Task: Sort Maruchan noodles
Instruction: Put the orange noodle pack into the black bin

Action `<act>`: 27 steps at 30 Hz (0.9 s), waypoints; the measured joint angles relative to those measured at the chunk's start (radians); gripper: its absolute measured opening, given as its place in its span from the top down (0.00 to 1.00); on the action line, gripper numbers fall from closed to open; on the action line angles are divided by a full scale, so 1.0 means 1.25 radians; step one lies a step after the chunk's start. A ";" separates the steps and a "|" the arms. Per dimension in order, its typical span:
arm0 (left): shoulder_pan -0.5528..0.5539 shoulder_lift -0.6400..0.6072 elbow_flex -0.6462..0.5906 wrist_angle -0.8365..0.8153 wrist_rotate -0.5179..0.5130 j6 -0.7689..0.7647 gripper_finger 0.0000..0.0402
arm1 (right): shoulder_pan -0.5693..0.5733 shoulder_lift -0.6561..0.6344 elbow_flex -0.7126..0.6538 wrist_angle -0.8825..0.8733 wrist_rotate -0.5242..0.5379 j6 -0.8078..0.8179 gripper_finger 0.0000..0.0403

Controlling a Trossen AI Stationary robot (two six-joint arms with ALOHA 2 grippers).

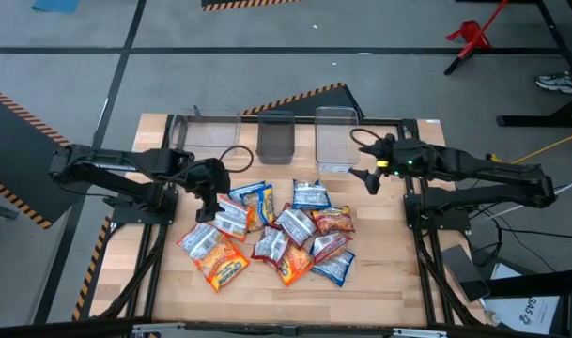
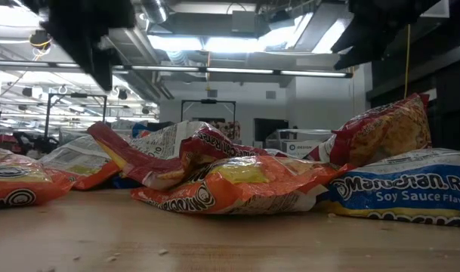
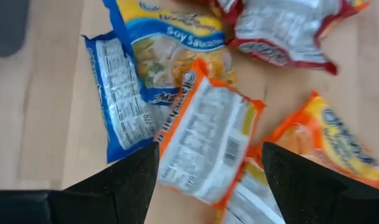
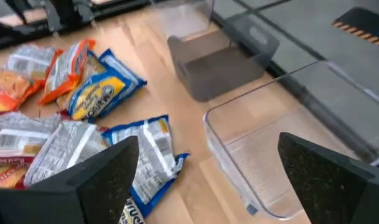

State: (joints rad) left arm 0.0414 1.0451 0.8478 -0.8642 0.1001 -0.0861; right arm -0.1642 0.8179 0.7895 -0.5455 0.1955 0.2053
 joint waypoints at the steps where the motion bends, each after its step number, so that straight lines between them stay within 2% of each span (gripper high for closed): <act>1: 0.014 0.000 -0.022 0.024 0.005 0.021 0.31 | 0.000 0.010 0.000 -0.005 -0.008 0.000 0.08; 7: 0.099 0.002 -0.117 0.088 0.035 0.122 0.31 | 0.000 0.070 0.000 -0.002 -0.048 0.001 0.08; 12: 0.162 0.004 -0.159 0.163 0.123 0.170 0.31 | 0.000 0.111 0.000 -0.005 -0.064 0.000 0.08; 15: 0.187 0.022 -0.177 0.176 0.125 0.182 0.31 | 0.000 0.130 0.000 -0.004 -0.085 0.000 0.08; 19: 0.203 0.053 -0.196 0.182 0.196 0.187 0.31 | 0.000 0.146 0.000 -0.003 -0.097 0.000 0.08; 27: 0.195 0.149 -0.202 0.188 0.200 0.206 0.33 | 0.000 0.151 0.000 -0.003 -0.097 0.000 0.08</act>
State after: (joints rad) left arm 0.2852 1.2307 0.5958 -0.6295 0.3504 0.1719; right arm -0.1638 1.0070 0.7892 -0.5491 0.0742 0.2053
